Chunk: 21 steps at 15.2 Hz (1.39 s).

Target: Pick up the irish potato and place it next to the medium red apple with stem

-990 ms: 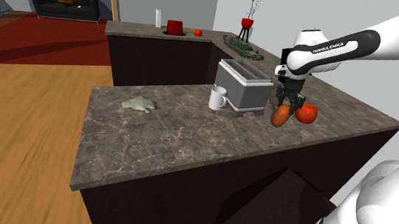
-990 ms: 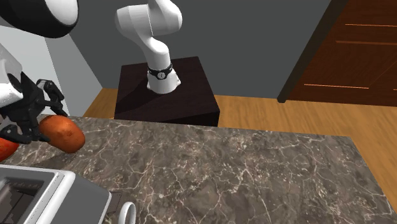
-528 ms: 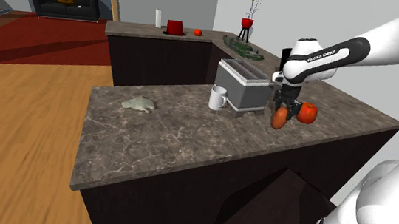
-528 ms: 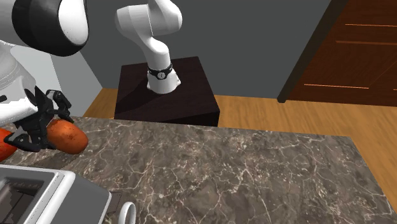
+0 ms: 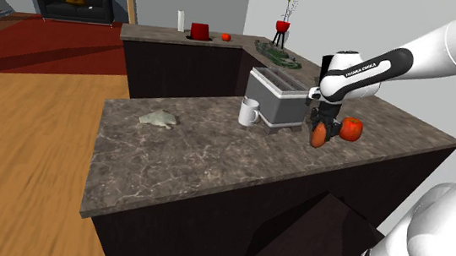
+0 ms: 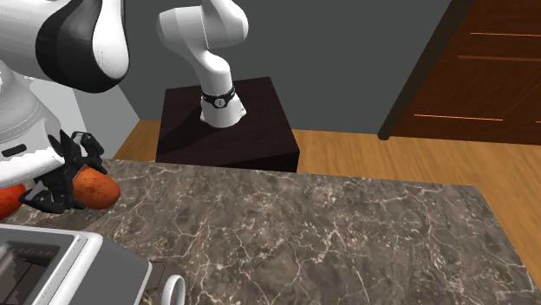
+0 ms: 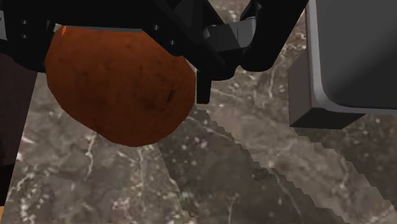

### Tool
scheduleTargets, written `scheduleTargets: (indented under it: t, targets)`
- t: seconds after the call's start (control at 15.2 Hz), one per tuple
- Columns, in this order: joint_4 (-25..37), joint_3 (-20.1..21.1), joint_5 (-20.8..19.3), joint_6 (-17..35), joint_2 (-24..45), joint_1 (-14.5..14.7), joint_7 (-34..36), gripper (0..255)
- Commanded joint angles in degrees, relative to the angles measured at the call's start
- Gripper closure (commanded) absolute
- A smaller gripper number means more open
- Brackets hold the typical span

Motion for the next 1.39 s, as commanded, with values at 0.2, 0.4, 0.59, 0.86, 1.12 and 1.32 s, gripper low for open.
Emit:
scheduleTargets:
  t: [0.2,0.4,0.59,0.86,1.12,1.32]
  targets:
    - [-0.3,0.0,0.1,0.0,0.4,0.1,0.0,0]
    - [-0.1,0.0,0.2,-0.2,0.4,0.1,-0.1,0]
    - [0.6,0.3,-0.4,-2.2,-1.0,0.2,0.4,0]
    - [3.6,1.3,-1.1,-7.9,-3.9,0.5,1.1,0]
    - [3.6,1.3,-1.1,-7.9,-3.9,0.5,1.1,0]
    - [3.6,1.3,-1.1,-7.9,-3.9,0.5,1.1,0]
